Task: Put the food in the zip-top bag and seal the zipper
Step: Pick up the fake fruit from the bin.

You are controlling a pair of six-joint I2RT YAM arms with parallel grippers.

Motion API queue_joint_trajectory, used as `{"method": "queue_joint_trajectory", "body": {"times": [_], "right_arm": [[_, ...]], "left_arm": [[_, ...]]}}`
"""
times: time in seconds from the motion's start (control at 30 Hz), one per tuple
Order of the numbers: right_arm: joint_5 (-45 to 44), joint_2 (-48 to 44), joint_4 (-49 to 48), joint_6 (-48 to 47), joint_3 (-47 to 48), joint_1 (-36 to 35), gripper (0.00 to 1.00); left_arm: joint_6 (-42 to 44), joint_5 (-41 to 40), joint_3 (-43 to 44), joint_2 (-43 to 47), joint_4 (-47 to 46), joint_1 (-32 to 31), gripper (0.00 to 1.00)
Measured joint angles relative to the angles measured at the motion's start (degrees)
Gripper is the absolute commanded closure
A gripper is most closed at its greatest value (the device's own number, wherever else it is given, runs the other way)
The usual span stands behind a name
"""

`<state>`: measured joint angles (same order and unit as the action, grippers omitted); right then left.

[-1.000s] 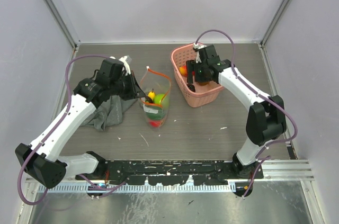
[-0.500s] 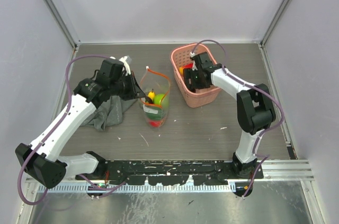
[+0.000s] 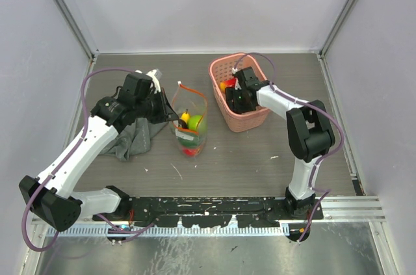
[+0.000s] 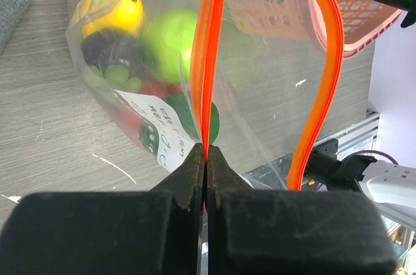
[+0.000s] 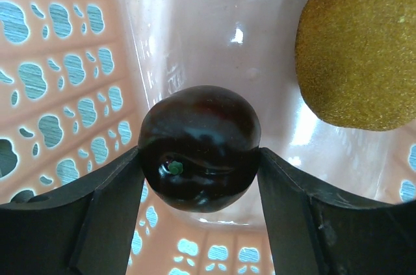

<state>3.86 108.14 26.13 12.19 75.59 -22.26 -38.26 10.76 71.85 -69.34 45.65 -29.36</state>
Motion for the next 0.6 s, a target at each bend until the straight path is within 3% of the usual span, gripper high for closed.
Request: {"method": "queue_joint_trajectory", "body": {"times": [0.23, 0.6], "right_arm": [[-1.73, -2.49, 0.68, -0.87, -0.46, 0.0, 0.56], [-4.85, -14.4, 2.45, -1.55, -0.37, -0.37, 0.58]], "left_arm": [[-0.09, 0.0, 0.0, 0.0, 0.0, 0.0, 1.0], [-0.11, 0.2, 0.0, 0.0, -0.07, 0.0, 1.0]]}}
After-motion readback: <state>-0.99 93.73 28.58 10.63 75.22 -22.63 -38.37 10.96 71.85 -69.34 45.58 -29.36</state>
